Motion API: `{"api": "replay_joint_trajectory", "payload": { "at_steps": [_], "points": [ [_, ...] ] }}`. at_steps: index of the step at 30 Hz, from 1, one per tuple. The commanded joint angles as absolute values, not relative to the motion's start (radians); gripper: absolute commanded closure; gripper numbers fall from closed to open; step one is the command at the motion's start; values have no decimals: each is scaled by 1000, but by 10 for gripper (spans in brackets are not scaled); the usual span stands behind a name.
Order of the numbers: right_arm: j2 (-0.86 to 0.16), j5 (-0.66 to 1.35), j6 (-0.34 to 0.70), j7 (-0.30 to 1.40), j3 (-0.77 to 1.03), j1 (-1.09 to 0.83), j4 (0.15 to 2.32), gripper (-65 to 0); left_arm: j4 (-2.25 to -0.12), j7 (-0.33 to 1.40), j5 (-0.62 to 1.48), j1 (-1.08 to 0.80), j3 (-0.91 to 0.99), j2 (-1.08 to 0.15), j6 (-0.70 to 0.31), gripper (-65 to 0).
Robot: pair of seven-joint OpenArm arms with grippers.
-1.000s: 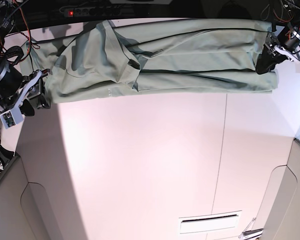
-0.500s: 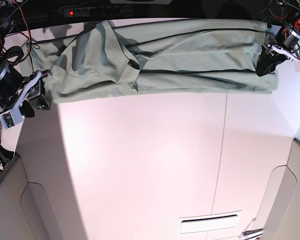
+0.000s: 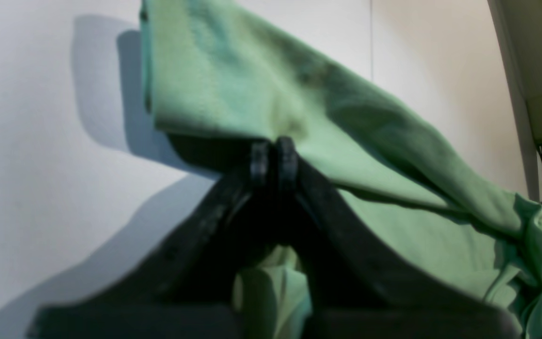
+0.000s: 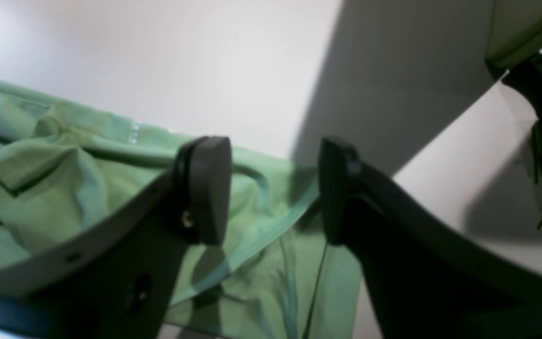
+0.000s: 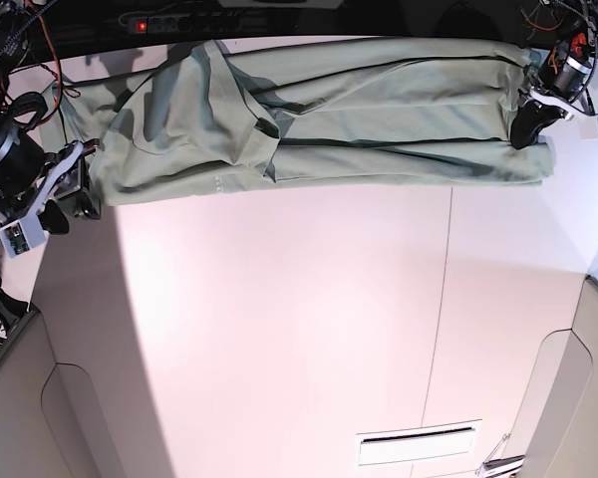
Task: Fold the T-shirt properly
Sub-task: 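Grasp the shirt end near the left gripper with the left gripper, then lift the grasped shirt end and fold it toward the right gripper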
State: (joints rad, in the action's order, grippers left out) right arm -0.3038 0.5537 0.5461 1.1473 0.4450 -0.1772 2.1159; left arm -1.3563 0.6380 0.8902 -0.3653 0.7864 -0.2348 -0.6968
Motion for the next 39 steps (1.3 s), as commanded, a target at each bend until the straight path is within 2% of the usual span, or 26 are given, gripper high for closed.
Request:
{"api": "replay_joint_trajectory", "payload": {
  "at_steps": [1, 8, 14, 17, 22, 30, 39],
  "points": [
    [-315, 565, 542, 1122, 451, -170, 2131, -295, -1366, 625, 920, -363, 790, -247, -698, 0],
    [-316, 463, 470, 1121, 451, -170, 2127, -295, -1369, 714, 1151, -363, 801, -246, -698, 0],
    [-316, 422, 448, 1118, 451, -170, 2096, -295, -1373, 942, 1463, -363, 801, -244, -698, 0],
    [-316, 422, 448, 1113, 451, -170, 2056, -295, -1413, 1057, 1484, -363, 801, -217, -698, 0],
    [-316, 422, 448, 1068, 451, -170, 1955, -295, -1563, 1105, 1484, -363, 772, -125, -698, 0],
    [-316, 422, 448, 1050, 451, -169, 1827, -295, -1796, 1129, 1484, -358, 475, -108, -698, 0],
    [-316, 422, 448, 1050, 451, -169, 1820, -295, -1814, 1157, 1482, -307, 138, -80, -698, 0]
  ]
}}
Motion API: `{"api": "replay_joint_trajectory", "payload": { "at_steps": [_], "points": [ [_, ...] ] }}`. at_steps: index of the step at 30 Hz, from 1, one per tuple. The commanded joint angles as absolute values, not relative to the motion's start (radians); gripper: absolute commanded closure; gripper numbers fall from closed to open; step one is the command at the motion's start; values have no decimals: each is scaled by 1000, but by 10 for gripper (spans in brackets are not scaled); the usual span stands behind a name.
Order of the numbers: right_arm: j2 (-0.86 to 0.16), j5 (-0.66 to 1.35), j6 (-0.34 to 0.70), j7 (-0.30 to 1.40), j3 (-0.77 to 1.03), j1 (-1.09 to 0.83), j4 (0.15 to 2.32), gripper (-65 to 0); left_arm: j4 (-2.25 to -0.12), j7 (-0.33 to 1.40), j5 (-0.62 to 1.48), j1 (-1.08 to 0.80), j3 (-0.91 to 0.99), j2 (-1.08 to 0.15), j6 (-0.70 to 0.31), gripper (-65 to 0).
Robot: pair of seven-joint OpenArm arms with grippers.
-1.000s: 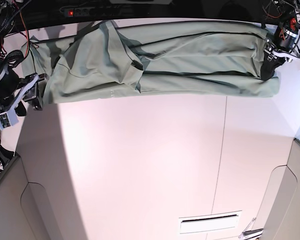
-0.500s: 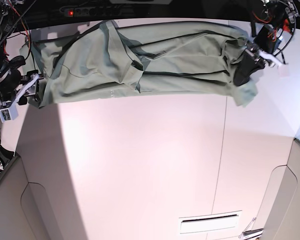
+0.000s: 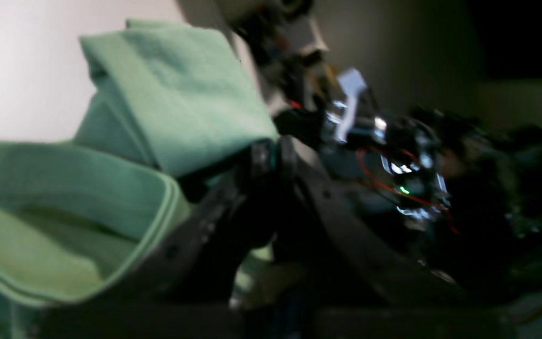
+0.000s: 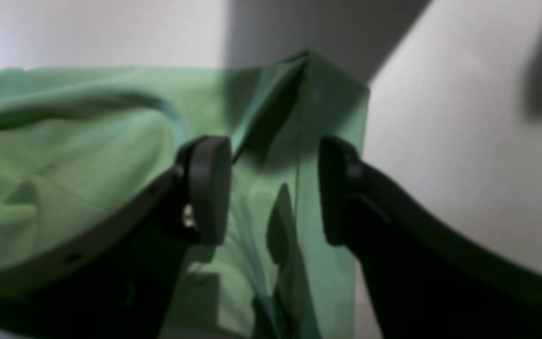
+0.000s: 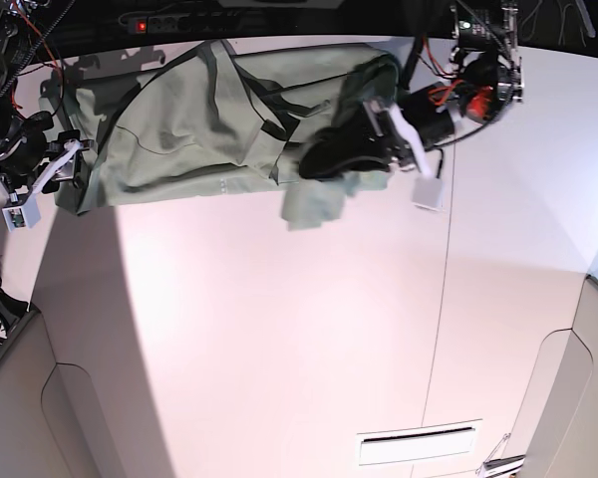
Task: Fold the T-shirt properly
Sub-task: 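Lift the grasped shirt end and fold it toward the right gripper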
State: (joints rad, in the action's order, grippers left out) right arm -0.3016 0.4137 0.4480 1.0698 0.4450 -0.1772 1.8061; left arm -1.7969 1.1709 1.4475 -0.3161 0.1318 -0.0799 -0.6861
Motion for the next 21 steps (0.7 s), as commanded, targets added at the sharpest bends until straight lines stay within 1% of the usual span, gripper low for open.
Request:
{"api": "replay_joint_trajectory", "payload": {
  "at_steps": [1, 5, 9, 16, 21],
  "points": [
    [-316, 423, 448, 1050, 451, -169, 1820, -295, -1814, 1157, 1474, -305, 110, -80, -698, 0],
    [-316, 424, 448, 1050, 451, -169, 1820, -295, -1814, 1143, 1409, -294, 16, -80, -698, 0],
    [-316, 426, 448, 1050, 451, -169, 1820, -295, -1814, 1075, 1289, -268, -41, -80, -698, 0],
    [-316, 426, 448, 1050, 451, -169, 1820, -295, -1814, 968, 1100, -216, -44, -80, -698, 0],
    [-316, 426, 448, 1050, 451, -169, 1820, -295, -1814, 962, 1087, -217, -45, -80, -698, 0]
  ]
}}
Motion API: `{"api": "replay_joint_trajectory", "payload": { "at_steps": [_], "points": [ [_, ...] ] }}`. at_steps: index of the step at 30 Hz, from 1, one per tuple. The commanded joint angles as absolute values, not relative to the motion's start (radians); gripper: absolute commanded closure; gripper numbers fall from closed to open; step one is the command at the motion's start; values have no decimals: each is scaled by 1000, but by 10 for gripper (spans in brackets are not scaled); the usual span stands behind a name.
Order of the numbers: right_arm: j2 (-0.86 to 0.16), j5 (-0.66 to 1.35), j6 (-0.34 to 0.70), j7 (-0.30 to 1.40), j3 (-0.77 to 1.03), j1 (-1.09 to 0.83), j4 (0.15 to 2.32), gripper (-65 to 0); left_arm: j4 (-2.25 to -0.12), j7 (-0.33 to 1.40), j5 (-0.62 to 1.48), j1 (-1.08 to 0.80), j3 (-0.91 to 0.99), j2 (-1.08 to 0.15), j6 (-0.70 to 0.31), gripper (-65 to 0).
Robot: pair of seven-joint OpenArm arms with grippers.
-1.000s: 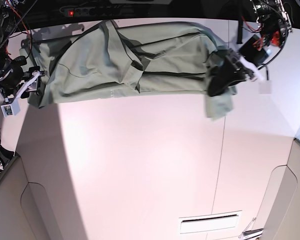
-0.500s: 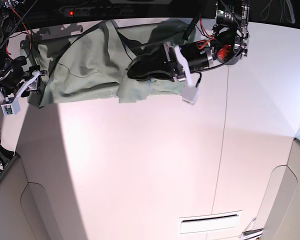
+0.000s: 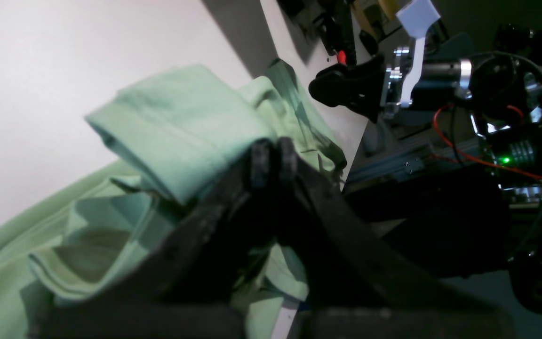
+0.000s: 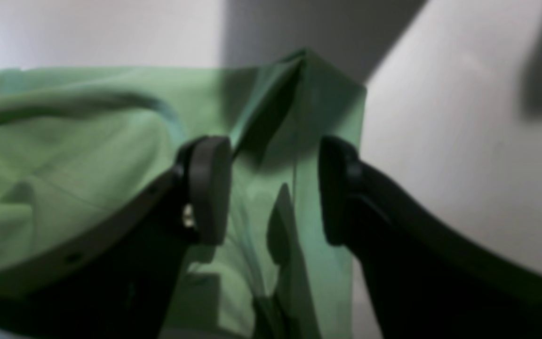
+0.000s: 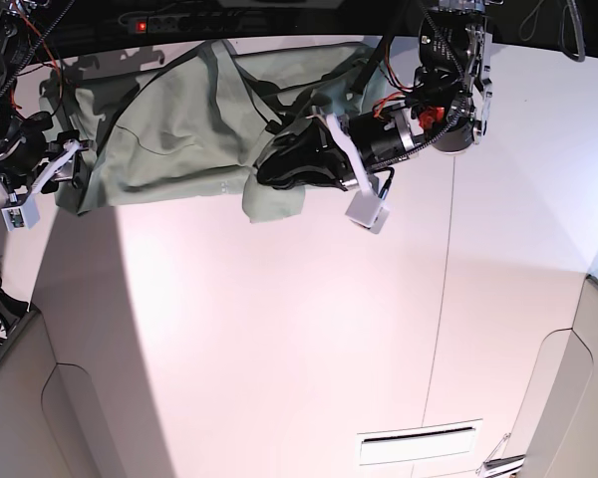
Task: Fold the T-shirt properly
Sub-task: 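Lift the grasped shirt end and fold it toward the right gripper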
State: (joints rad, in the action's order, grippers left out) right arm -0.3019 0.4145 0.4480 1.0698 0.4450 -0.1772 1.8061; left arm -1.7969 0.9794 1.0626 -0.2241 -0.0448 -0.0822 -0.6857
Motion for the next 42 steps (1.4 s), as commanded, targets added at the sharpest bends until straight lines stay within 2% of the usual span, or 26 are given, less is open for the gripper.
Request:
{"api": "replay_joint_trajectory", "payload": {
  "at_steps": [1, 6, 7, 9, 11, 16, 23, 28, 31, 42],
  "points": [
    [-316, 426, 448, 1050, 451, -169, 1820, -295, -1814, 962, 1087, -217, -45, -80, -698, 0],
    [-316, 426, 448, 1046, 451, -169, 1820, -295, -1814, 965, 1087, -216, -72, -77, -698, 0],
    [-316, 427, 448, 1046, 451, -169, 1820, -295, -1814, 966, 1086, -216, -87, -77, -698, -35],
    [-316, 427, 448, 1046, 451, -169, 1820, -295, -1814, 966, 1079, -216, -123, -77, -698, -170],
    [-316, 427, 448, 1047, 451, -169, 1820, -295, -1814, 966, 1079, -216, -159, -77, -698, -243],
    [-316, 426, 448, 1047, 451, -170, 1820, -295, -1827, 970, 1079, -216, -164, -78, -698, -248],
    [-316, 426, 448, 1047, 451, -169, 1820, -295, -1891, 1046, 1067, -216, -1, -78, -698, -248],
    [-316, 427, 448, 1046, 451, -169, 1820, -295, -1890, 1052, 899, -220, 83, -88, -698, -268],
    [-316, 426, 448, 1046, 451, -169, 1820, -295, -1876, 1044, 878, -219, 77, -105, -698, -327],
    [-316, 427, 448, 1043, 451, -169, 1820, -295, -1782, 966, 812, -213, -50, -105, -698, -331]
  ]
}}
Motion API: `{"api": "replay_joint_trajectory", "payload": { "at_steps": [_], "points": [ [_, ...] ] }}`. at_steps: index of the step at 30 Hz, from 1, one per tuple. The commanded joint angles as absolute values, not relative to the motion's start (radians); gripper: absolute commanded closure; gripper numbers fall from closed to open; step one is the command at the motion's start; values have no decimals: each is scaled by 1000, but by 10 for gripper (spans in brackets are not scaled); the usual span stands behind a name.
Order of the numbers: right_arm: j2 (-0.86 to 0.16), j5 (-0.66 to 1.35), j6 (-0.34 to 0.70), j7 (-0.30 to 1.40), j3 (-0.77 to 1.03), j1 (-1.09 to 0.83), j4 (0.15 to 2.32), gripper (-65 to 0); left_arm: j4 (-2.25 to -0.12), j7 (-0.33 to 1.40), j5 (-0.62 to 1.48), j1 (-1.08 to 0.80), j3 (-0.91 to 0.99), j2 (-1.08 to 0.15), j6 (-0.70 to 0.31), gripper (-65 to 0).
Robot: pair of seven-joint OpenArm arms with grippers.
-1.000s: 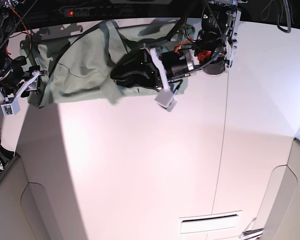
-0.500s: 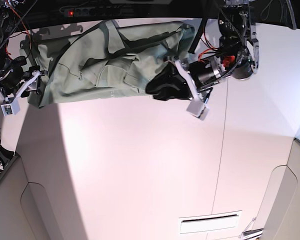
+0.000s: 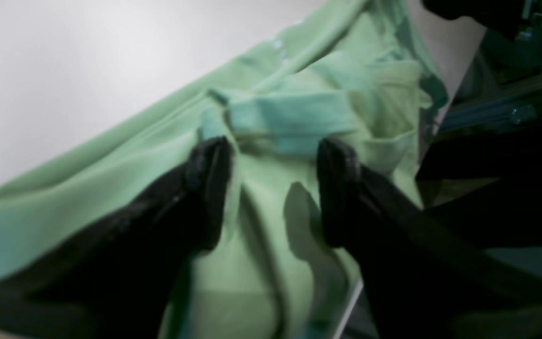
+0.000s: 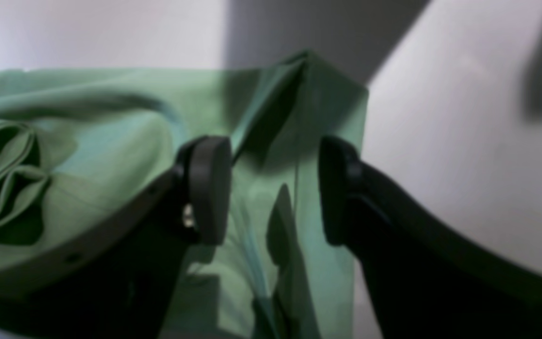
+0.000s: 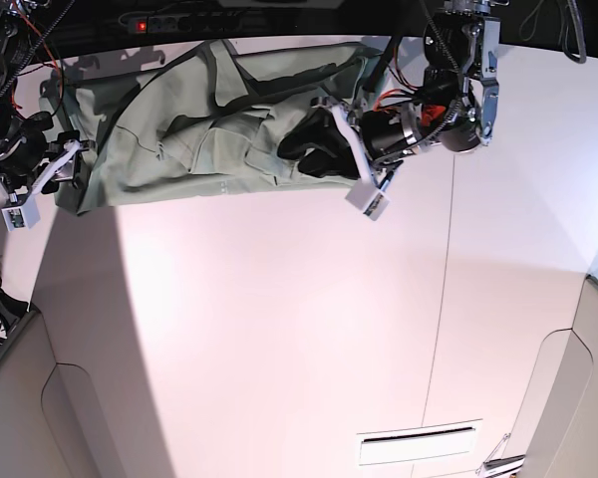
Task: Fold the T-shirt properly
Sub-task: 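Lift the grasped shirt end and fold it toward the right gripper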
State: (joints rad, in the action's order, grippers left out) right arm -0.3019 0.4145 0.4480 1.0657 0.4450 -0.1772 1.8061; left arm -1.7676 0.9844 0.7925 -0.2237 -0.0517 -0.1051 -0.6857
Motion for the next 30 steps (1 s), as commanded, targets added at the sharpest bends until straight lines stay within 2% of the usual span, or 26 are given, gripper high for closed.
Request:
{"api": "replay_joint_trajectory", "payload": {
  "at_steps": [1, 8, 25, 27, 30],
  "points": [
    [-316, 427, 448, 1043, 451, -169, 1820, -295, -1782, 948, 784, -213, -59, -105, -698, -331],
    [-316, 427, 448, 1043, 451, -169, 1820, -295, -1782, 883, 606, -184, -65, -100, -695, -331],
    [-316, 427, 448, 1043, 451, -169, 1820, -295, -1763, 909, 624, -172, -135, -100, -688, -326],
    [-316, 427, 448, 1043, 451, -169, 1820, -295, -1763, 909, 625, -172, -139, -100, -688, -268],
    [-316, 426, 448, 1043, 451, -169, 1820, -295, -1763, 908, 625, -171, -137, -100, -688, -137]
  ]
}}
